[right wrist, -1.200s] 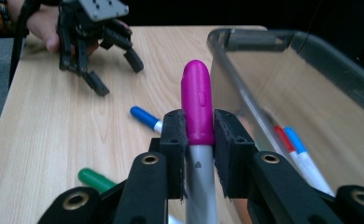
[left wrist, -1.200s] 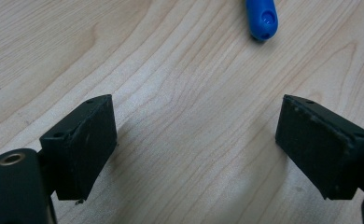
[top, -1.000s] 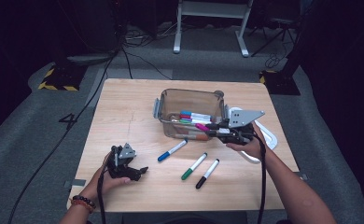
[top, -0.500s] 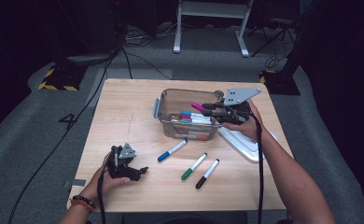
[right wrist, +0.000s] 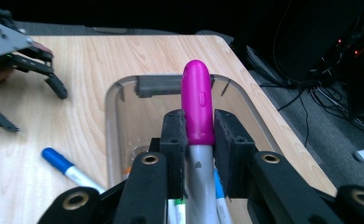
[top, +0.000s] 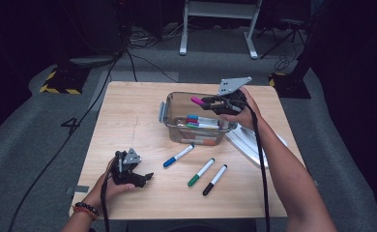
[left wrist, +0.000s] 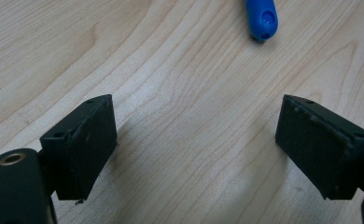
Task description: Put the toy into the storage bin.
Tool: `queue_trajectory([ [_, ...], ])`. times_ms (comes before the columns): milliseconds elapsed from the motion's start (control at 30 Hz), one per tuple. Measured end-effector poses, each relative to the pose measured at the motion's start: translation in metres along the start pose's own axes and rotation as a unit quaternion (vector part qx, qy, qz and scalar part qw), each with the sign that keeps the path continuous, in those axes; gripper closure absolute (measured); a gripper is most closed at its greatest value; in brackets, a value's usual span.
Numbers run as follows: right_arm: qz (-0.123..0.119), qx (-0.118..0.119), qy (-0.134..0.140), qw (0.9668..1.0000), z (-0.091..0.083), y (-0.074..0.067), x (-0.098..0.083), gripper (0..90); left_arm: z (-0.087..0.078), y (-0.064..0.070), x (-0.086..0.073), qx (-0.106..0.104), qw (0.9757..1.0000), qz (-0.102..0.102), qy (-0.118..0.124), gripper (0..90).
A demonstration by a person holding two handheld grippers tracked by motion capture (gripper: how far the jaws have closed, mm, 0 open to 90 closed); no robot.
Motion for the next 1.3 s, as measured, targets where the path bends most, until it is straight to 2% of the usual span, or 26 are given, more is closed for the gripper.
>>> queue_trajectory([
  [133, 0.004, 0.001, -0.014, 0.9999, 0.008, 0.006, 0.0, 74.5, 0.0, 0.0, 0.0, 0.0, 1.0, 0.0, 0.0, 13.0],
  [400, -0.004, 0.014, -0.068, 0.9976, 0.033, 0.012, -0.01, 74.4, 0.0, 0.0, 0.0, 0.002, 1.0, 0.0, -0.001, 13.1],
  [467, -0.006, 0.017, -0.09, 0.9958, 0.039, 0.013, -0.015, 74.5, -0.001, 0.0, 0.0, 0.002, 1.0, 0.0, -0.001, 13.0],
  [633, -0.005, 0.028, -0.126, 0.9916, 0.052, 0.012, -0.023, 74.4, -0.001, 0.0, 0.0, 0.002, 1.0, 0.0, -0.001, 13.0],
  [867, -0.007, 0.055, -0.185, 0.9813, 0.068, 0.006, -0.035, 74.1, 0.0, 0.0, 0.0, 0.002, 1.0, 0.0, -0.001, 13.1],
  [967, -0.007, 0.057, -0.202, 0.9778, 0.071, 0.004, -0.039, 73.1, 0.0, 0.0, 0.0, 0.001, 1.0, -0.002, -0.001, 13.1],
  [1000, -0.005, 0.057, -0.205, 0.9772, 0.072, 0.004, -0.04, 70.1, 0.0, 0.0, 0.0, 0.002, 1.0, 0.0, -0.001, 13.1],
  [1100, 0.008, 0.046, -0.196, 0.9795, 0.07, 0.007, -0.042, 63.4, 0.0, 0.0, 0.0, 0.002, 1.0, 0.0, -0.001, 13.1],
  [1200, 0.023, 0.04, -0.161, 0.9859, 0.06, 0.009, -0.04, 55.8, -0.001, 0.0, 0.0, 0.002, 1.0, 0.0, -0.001, 13.1],
  [1300, 0.029, 0.036, -0.118, 0.992, 0.041, 0.007, -0.035, 51.8, 0.0, 0.001, 0.0, 0.001, 1.0, -0.002, 0.0, 13.1],
])
Point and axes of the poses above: each handheld gripper's, and its own axes: z roughly forward along the jaws, x roughly out of its top, y roughly to its right, the point moved 4 cm from there along z, roughly forward along the jaws, and after that the axes turned 1 degree about z, right-handed, at the moved point
